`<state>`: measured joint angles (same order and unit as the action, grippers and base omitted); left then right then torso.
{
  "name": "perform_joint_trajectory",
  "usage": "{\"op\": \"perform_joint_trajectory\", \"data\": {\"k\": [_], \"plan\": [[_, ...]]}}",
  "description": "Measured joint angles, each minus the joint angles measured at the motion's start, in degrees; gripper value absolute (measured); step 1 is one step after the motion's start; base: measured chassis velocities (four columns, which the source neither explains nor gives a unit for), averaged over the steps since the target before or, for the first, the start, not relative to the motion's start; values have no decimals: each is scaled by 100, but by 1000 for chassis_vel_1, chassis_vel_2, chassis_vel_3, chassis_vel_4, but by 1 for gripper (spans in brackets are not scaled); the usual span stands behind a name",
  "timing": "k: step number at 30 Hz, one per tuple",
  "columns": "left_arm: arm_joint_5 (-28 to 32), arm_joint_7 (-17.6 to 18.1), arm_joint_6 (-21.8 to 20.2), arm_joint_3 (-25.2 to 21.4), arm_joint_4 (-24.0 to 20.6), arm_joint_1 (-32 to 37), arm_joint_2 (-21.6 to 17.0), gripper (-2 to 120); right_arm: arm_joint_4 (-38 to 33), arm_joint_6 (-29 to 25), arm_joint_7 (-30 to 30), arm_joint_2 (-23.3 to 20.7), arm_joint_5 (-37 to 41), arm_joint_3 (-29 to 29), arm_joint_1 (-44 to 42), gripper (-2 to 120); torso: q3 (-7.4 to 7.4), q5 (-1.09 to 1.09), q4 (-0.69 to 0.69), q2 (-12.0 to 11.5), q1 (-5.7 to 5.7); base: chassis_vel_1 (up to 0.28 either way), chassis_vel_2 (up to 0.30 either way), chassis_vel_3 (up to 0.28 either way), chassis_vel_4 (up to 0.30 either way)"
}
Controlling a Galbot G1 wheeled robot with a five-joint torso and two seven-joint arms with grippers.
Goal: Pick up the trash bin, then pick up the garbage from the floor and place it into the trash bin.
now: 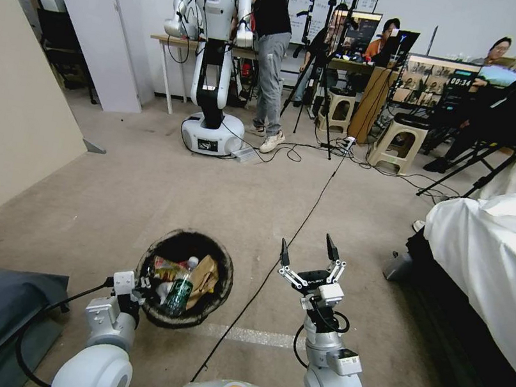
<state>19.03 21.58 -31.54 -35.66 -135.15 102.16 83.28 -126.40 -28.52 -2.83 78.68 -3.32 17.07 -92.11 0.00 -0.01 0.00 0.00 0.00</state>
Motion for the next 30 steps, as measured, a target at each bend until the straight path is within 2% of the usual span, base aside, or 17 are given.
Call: {"op": "perform_joint_trajectory", "data": {"k": [12, 30], "plan": [[313, -91, -342, -165, 254, 32, -4, 0, 23, -23, 20, 8, -51, -70, -20, 100, 0, 0, 0, 0, 0, 0, 0, 0, 0], [761, -70, -361, -107, 431, -19, 31, 0, 69, -97, 74, 19, -111, -86, -28, 100, 0, 1, 0, 0, 0, 0, 0, 0, 0]]}}
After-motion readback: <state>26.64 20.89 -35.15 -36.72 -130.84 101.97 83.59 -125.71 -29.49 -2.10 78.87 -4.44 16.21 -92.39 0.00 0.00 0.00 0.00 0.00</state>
